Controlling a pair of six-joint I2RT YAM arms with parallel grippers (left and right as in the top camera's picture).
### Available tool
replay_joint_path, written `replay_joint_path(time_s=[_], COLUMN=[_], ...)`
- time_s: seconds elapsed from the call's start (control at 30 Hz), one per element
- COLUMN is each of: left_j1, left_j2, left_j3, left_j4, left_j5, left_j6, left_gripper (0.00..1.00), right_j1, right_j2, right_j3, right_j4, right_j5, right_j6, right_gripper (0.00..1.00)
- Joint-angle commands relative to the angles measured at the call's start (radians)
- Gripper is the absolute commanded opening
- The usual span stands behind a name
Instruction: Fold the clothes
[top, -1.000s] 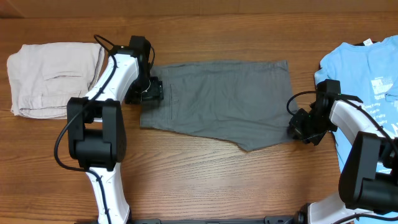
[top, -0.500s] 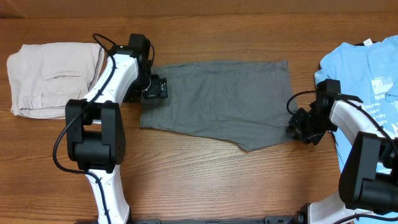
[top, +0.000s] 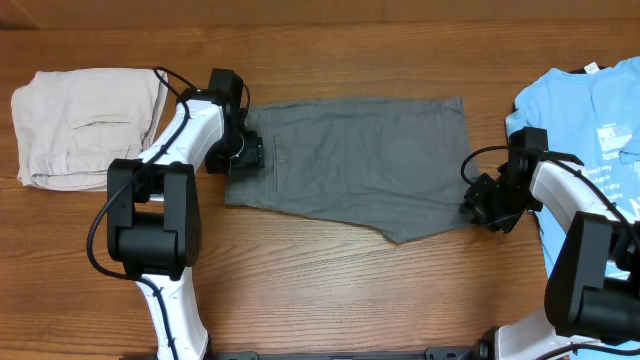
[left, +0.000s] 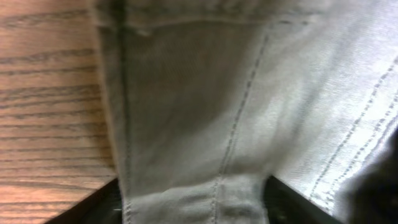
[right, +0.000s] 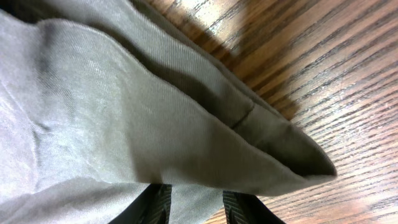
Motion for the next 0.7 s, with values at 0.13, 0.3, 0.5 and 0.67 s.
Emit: replay_joint_path(time_s=[0.13,0.3,0.5,0.67], left_j1=[-0.007,-0.007,-0.003,-0.002], left_j2=[-0.014,-0.014,-0.014,-0.014], left_j3=[-0.026,-0.026,-0.021,0.016], left_j4=[-0.004,-0.003,-0.008,-0.047], left_j5=[0.011,0.01,-0.005,-0.021], left_j6=[0.002,0.003,0.021,0.03], left_gripper=[0.45,0.33,0.04,0.04], right_j1=[-0.019,-0.019,-0.019,-0.02], right_j2=[0.03,0.03,0.03,0.02], right_j3=[-0.036,-0.036,-0.028,0.091], right_j4=[0.011,0.011,0.008,-0.048], right_j5=[0.119,0.119,0.111,-0.107], right_j6=[0.0,0.0,0.0,-0.046], right_gripper=[0.33,0.33,0.15,0.14])
